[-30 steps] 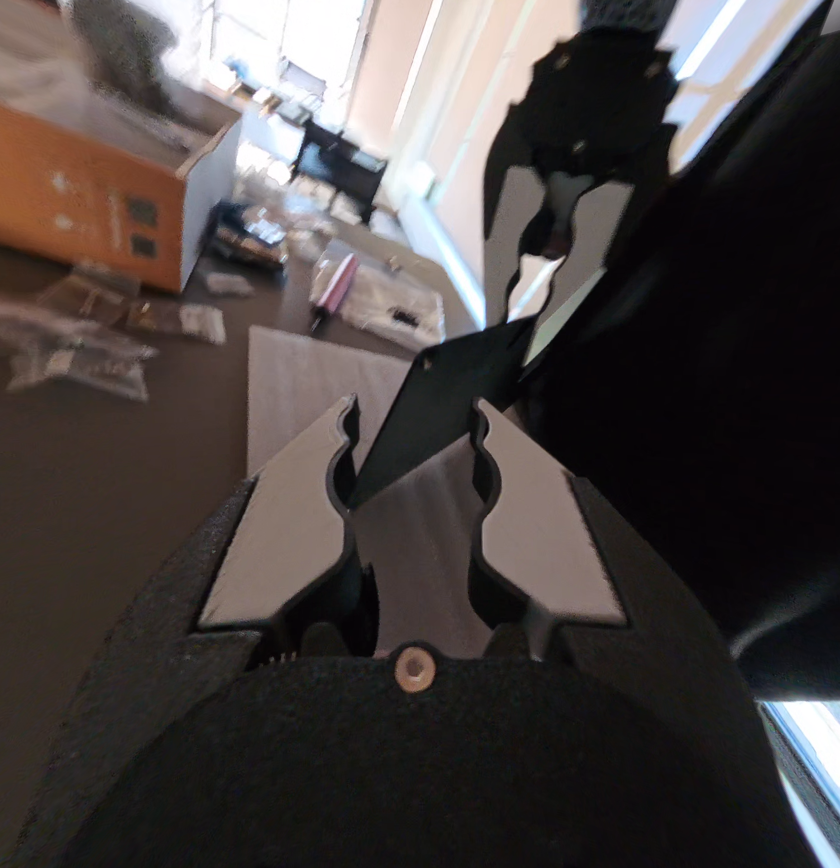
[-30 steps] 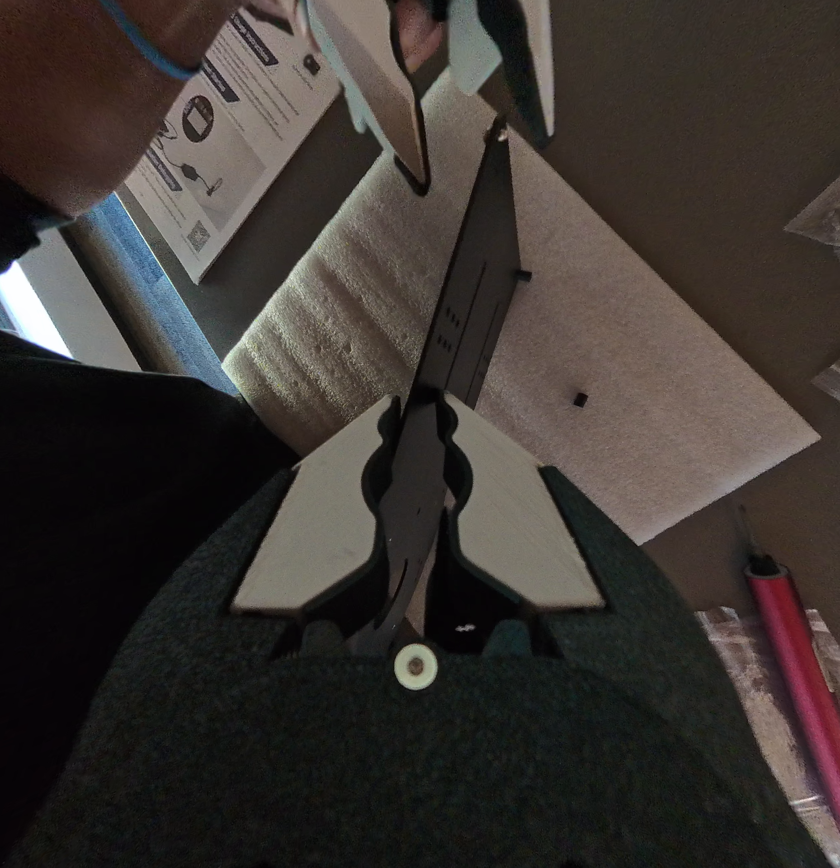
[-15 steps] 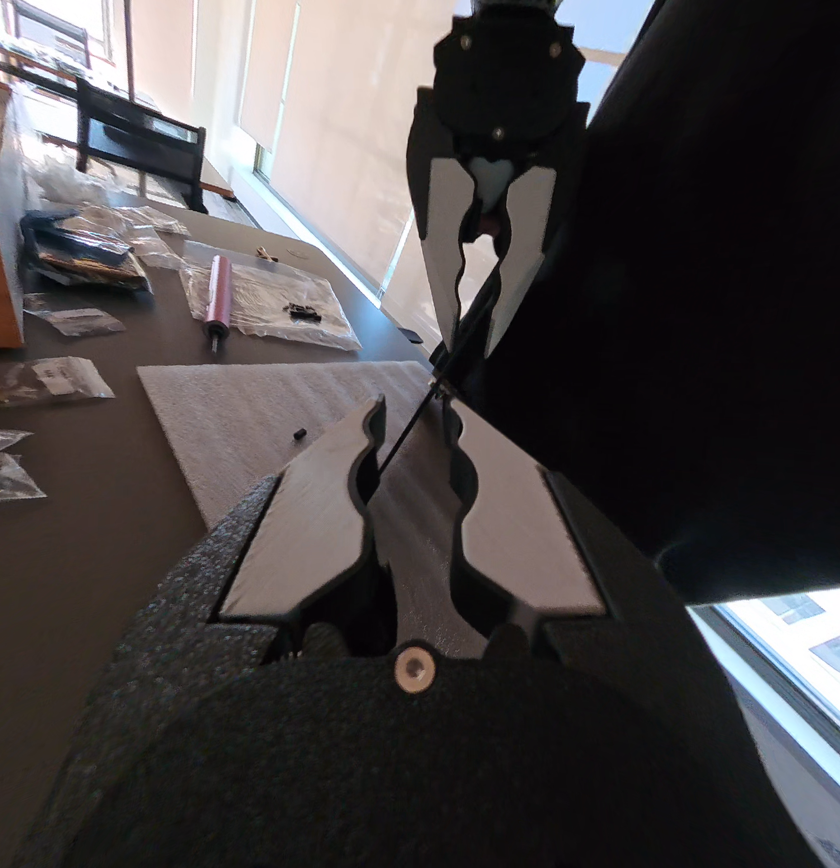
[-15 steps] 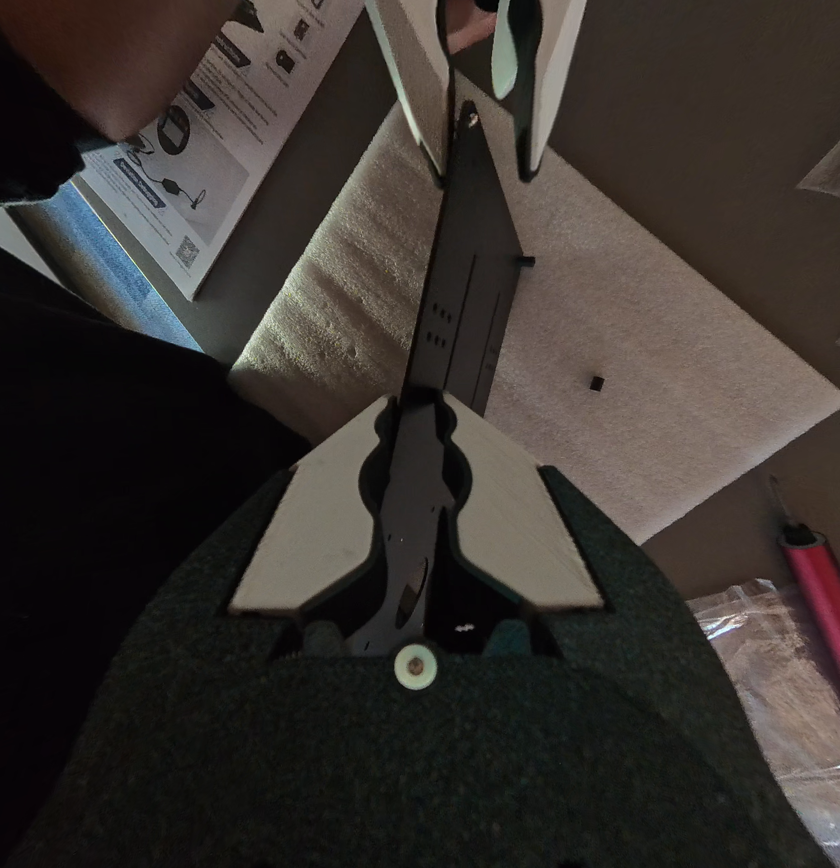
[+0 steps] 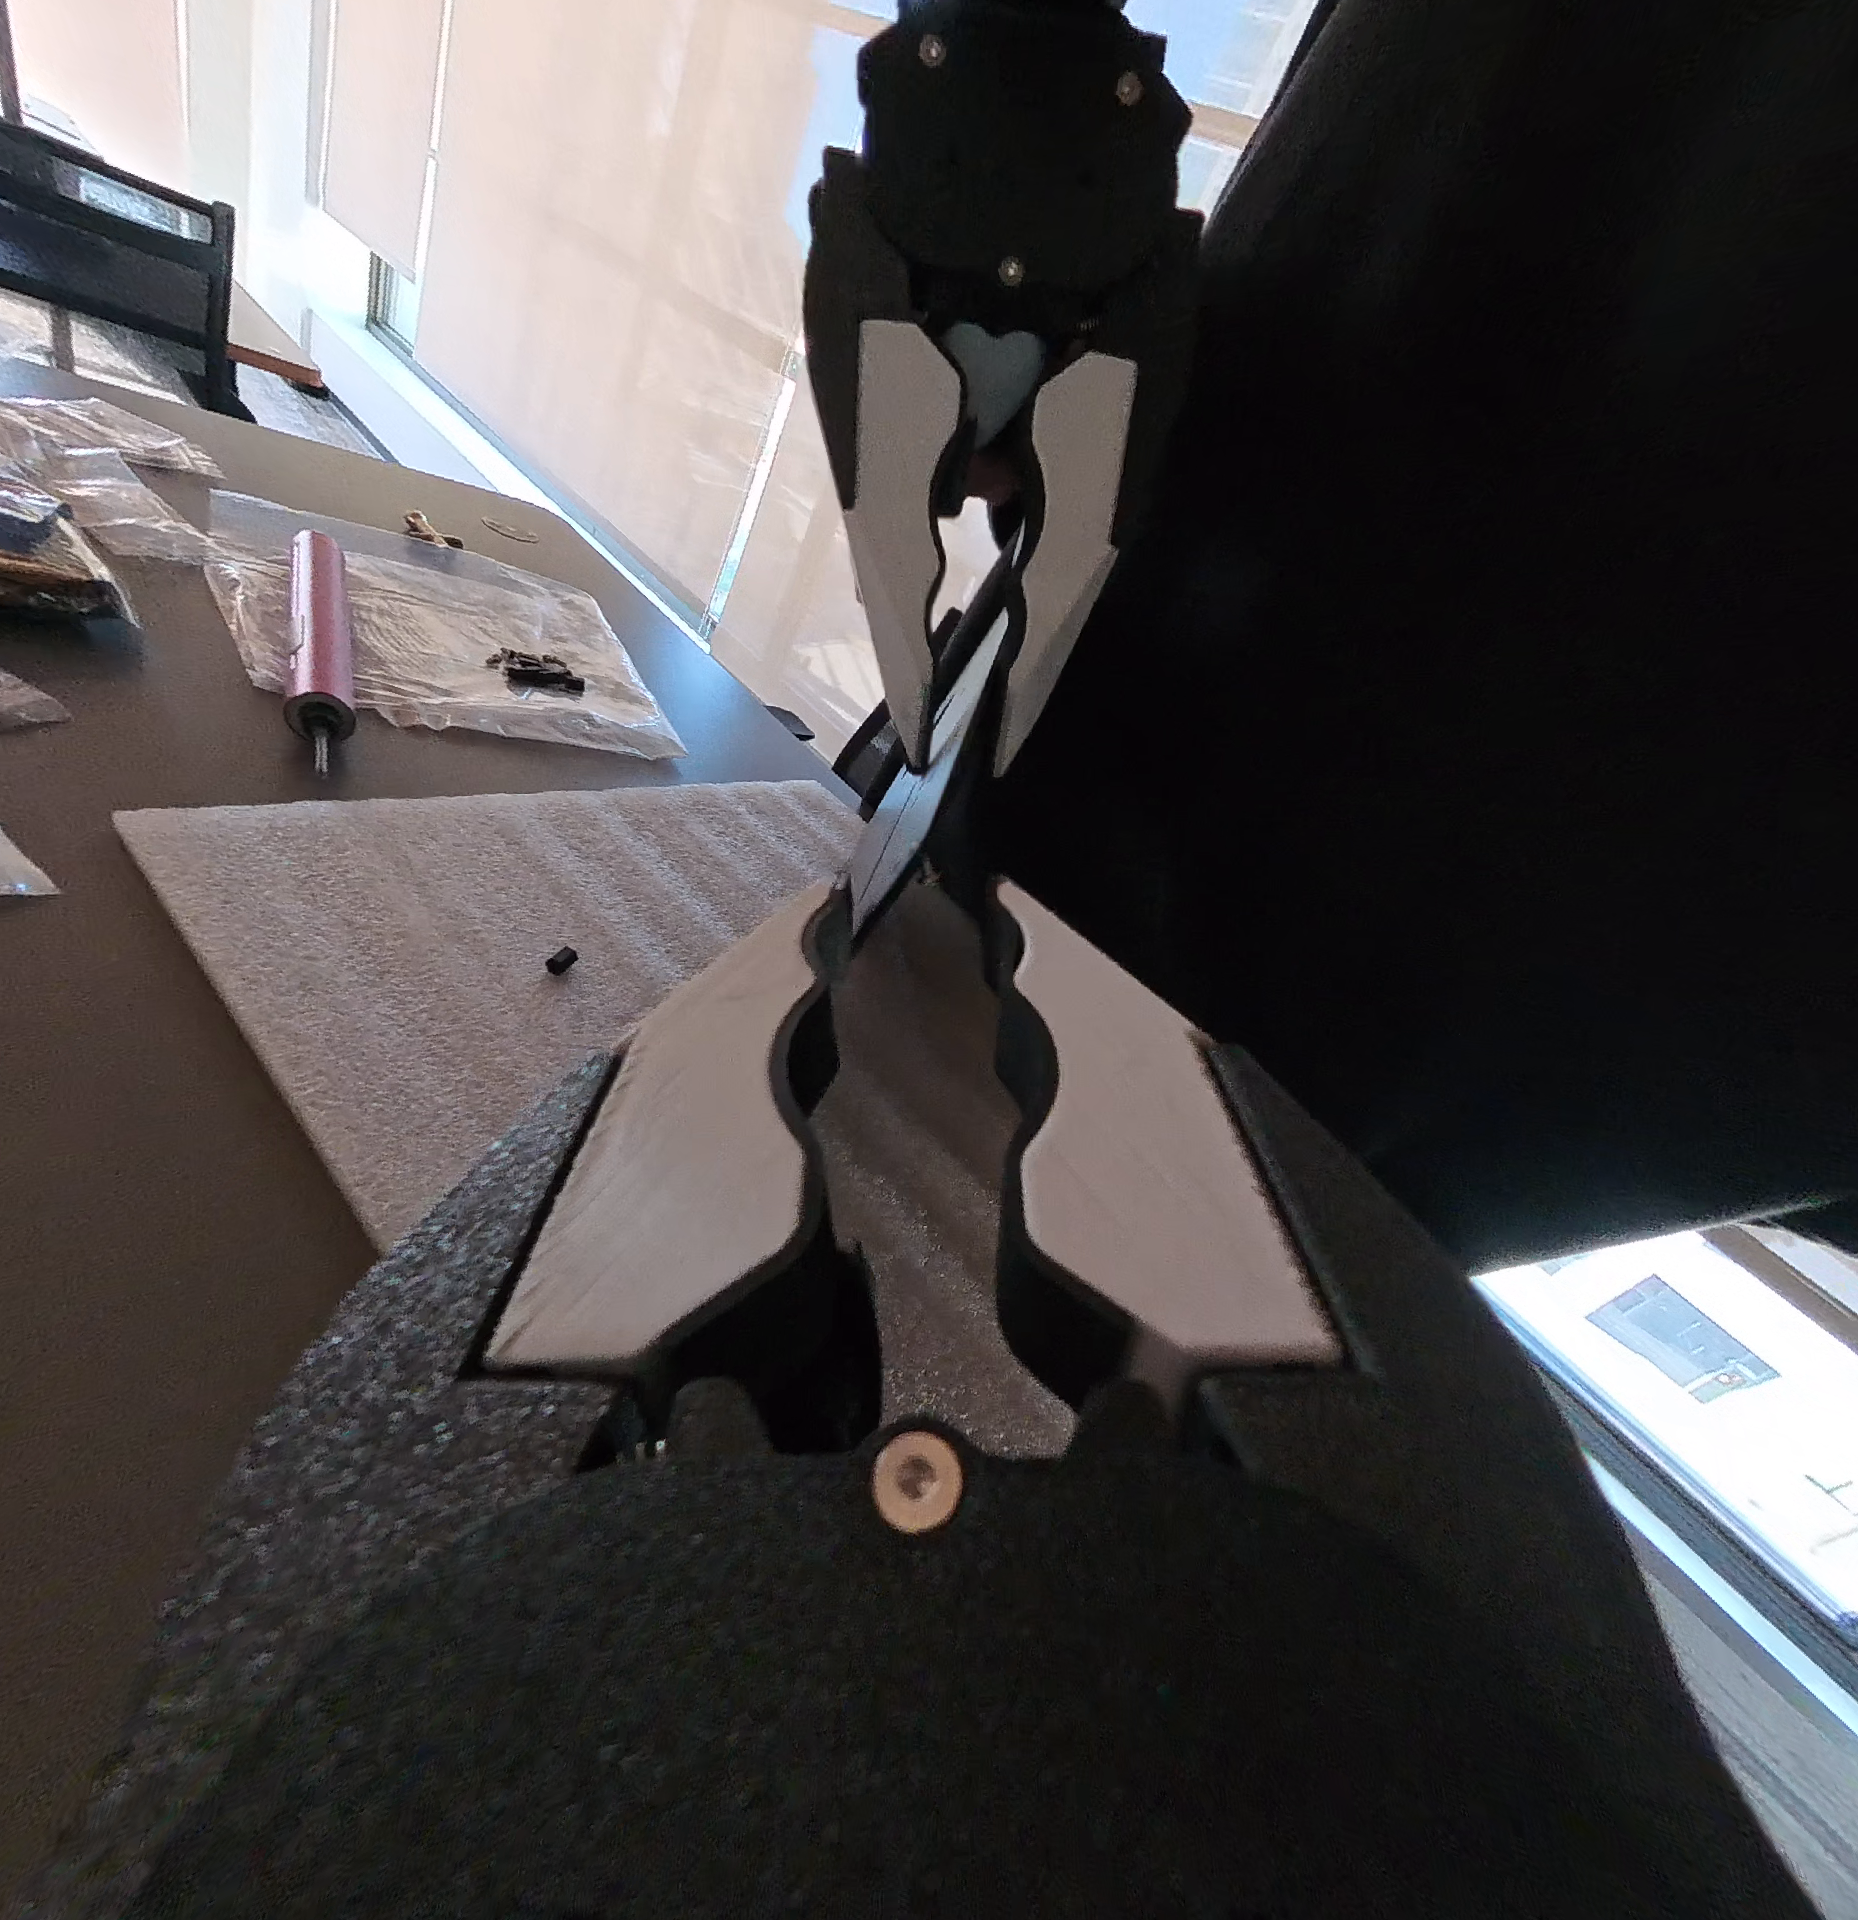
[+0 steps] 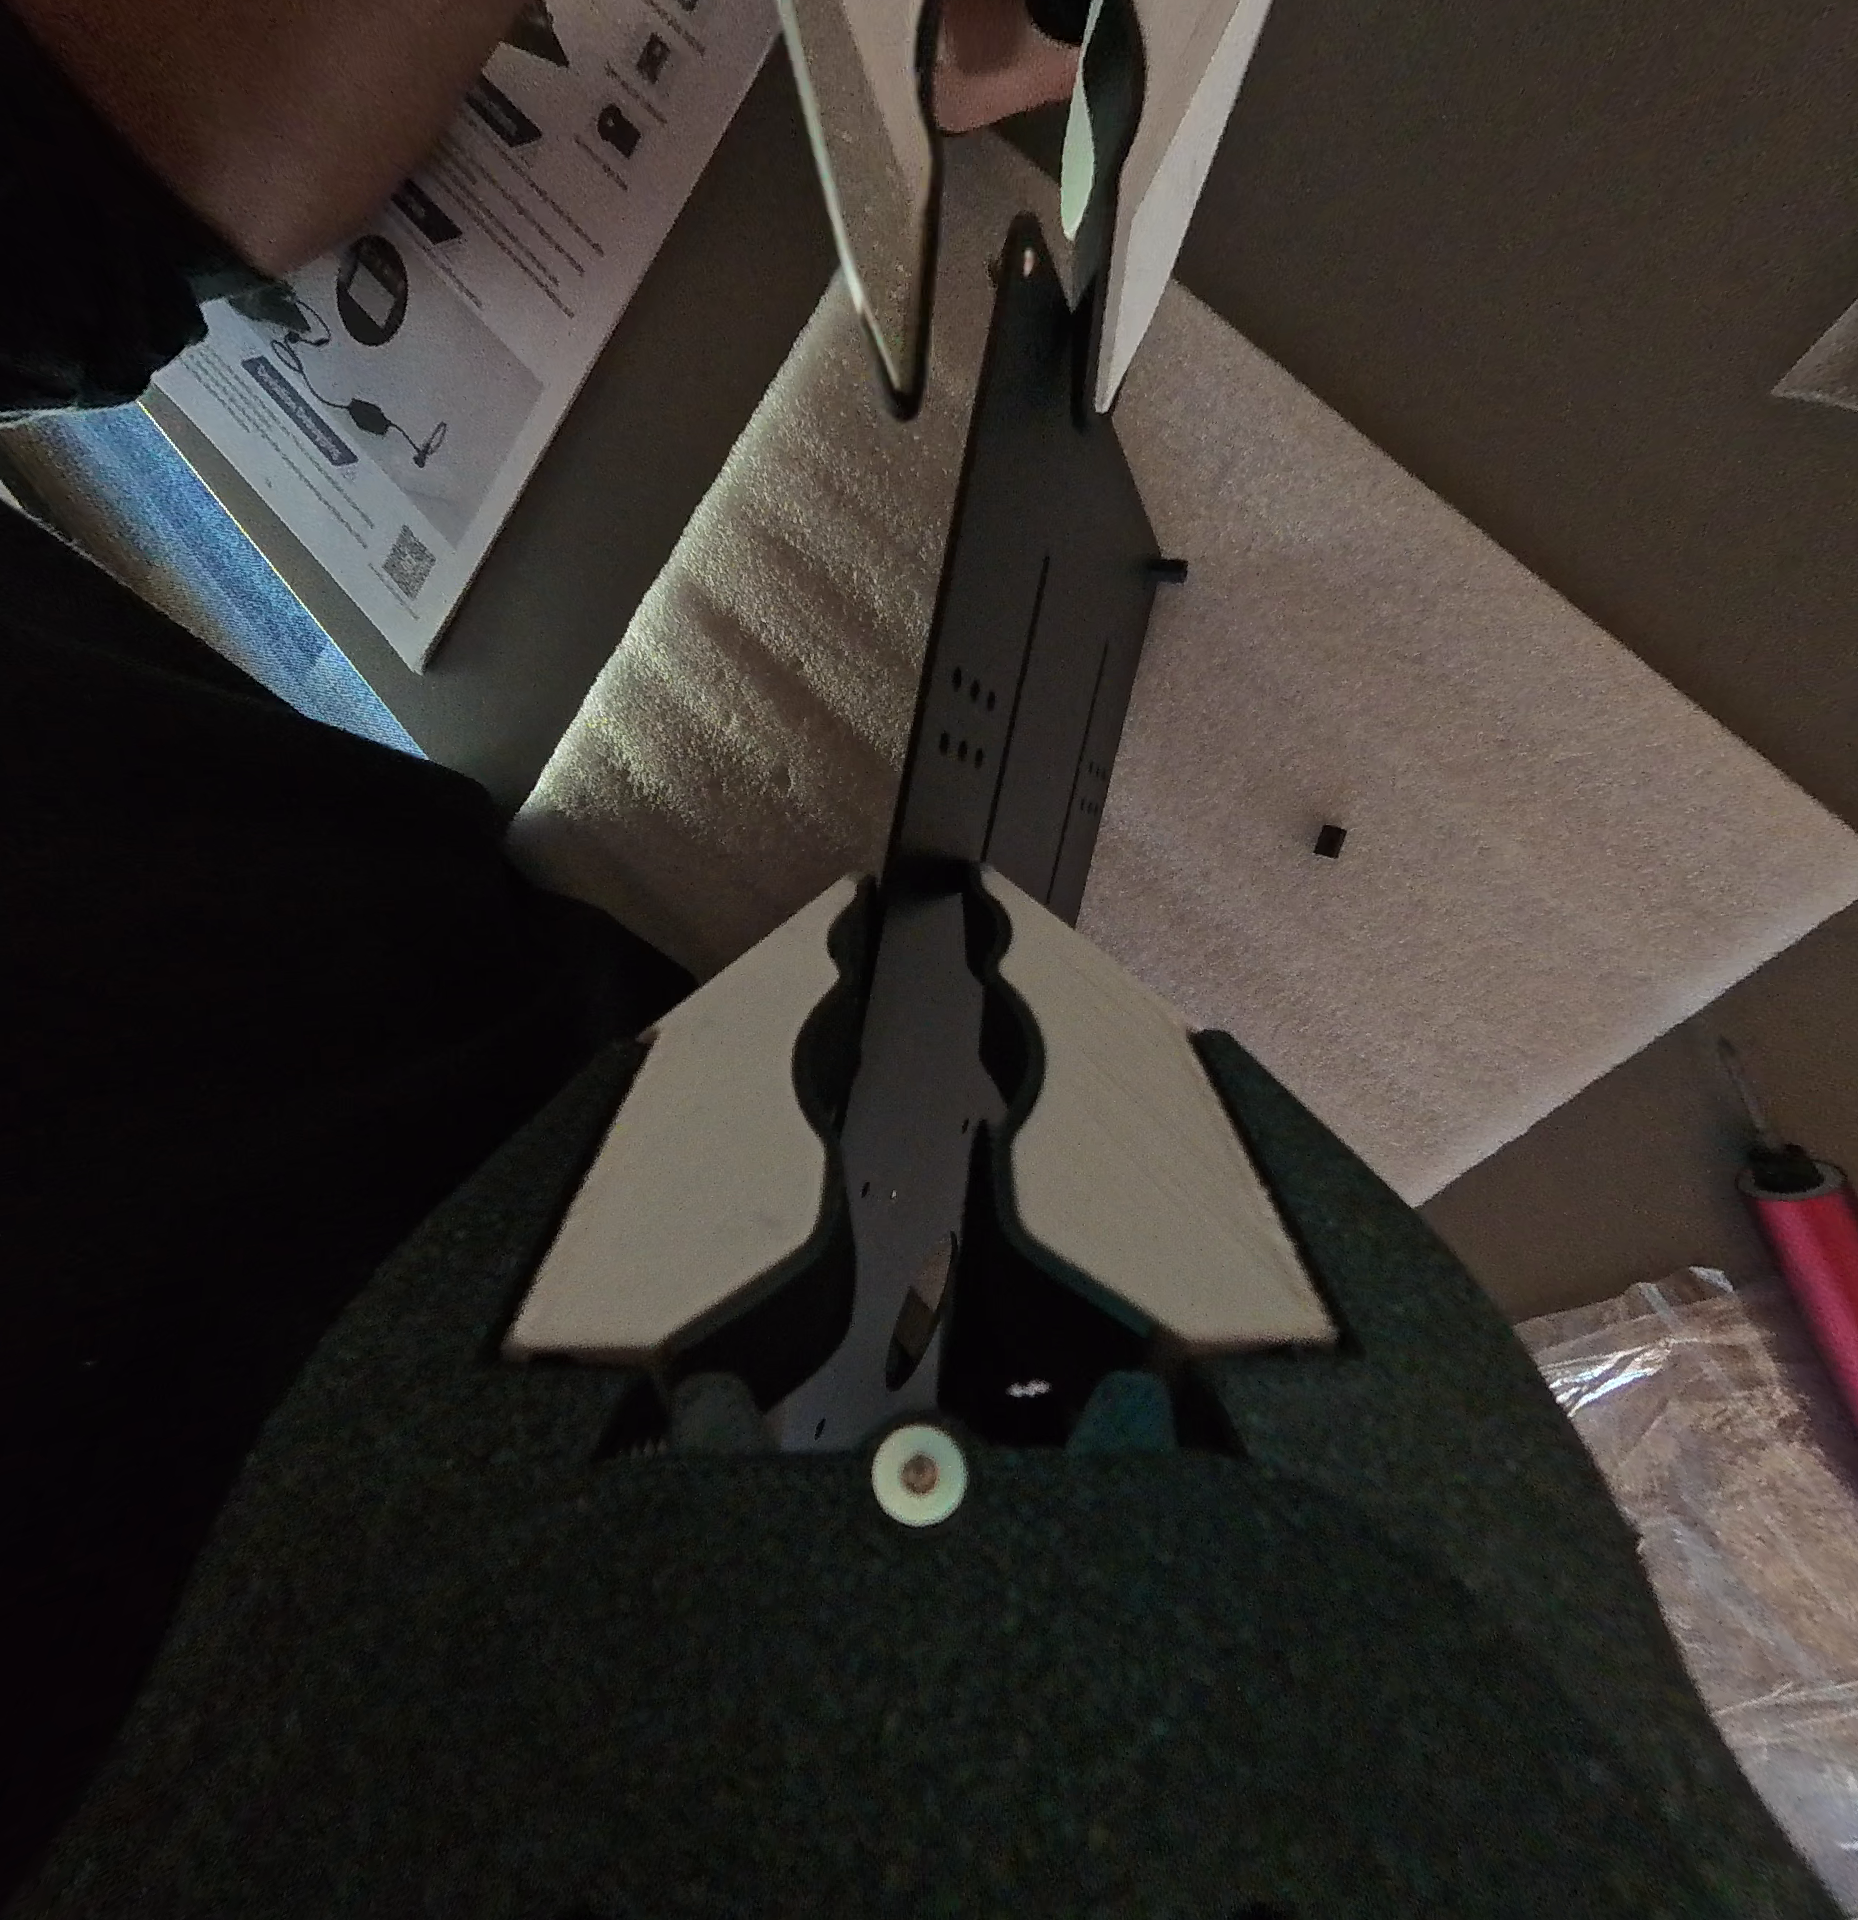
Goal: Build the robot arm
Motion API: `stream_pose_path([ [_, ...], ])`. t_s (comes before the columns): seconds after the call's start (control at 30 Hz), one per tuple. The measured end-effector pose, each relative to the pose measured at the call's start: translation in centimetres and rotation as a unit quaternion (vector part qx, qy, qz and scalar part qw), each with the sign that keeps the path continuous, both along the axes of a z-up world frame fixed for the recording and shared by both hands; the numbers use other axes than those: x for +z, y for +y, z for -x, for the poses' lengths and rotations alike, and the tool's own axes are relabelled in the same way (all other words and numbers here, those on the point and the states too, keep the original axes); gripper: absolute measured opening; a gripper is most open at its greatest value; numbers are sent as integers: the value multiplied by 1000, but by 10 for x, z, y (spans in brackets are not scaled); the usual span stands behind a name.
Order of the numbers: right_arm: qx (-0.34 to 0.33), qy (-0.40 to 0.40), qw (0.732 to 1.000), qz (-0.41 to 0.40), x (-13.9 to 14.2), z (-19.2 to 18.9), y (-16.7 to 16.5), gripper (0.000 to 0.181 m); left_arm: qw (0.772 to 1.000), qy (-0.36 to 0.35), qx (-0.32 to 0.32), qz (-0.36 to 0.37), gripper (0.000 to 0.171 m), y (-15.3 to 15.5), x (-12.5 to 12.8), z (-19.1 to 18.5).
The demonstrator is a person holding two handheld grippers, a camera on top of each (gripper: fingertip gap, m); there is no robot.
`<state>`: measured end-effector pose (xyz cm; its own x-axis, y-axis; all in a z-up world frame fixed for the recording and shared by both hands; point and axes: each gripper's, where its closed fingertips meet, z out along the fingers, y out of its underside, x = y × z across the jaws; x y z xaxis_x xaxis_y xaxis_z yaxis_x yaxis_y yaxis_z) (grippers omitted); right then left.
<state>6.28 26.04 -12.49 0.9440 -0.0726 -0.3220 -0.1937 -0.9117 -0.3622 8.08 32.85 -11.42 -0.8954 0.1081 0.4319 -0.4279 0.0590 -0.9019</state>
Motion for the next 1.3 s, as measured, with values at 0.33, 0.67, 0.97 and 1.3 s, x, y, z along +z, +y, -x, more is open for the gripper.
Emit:
stream_pose_path([
  [0.33,-4,5,1000,1,0,1,0,16,997,57,-25,34,12,0,8,-3],
  [0.67,-10,7,1000,3,0,-1,0,16,1000,5,-8,22,22,3,2,-2],
  [0.97,-8,7,1000,3,0,1,0,16,1000,9,-9,20,13,4,0,-5],
  [1.3,-8,7,1000,4,0,1,0,16,999,36,-27,27,12,2,7,-4],
])
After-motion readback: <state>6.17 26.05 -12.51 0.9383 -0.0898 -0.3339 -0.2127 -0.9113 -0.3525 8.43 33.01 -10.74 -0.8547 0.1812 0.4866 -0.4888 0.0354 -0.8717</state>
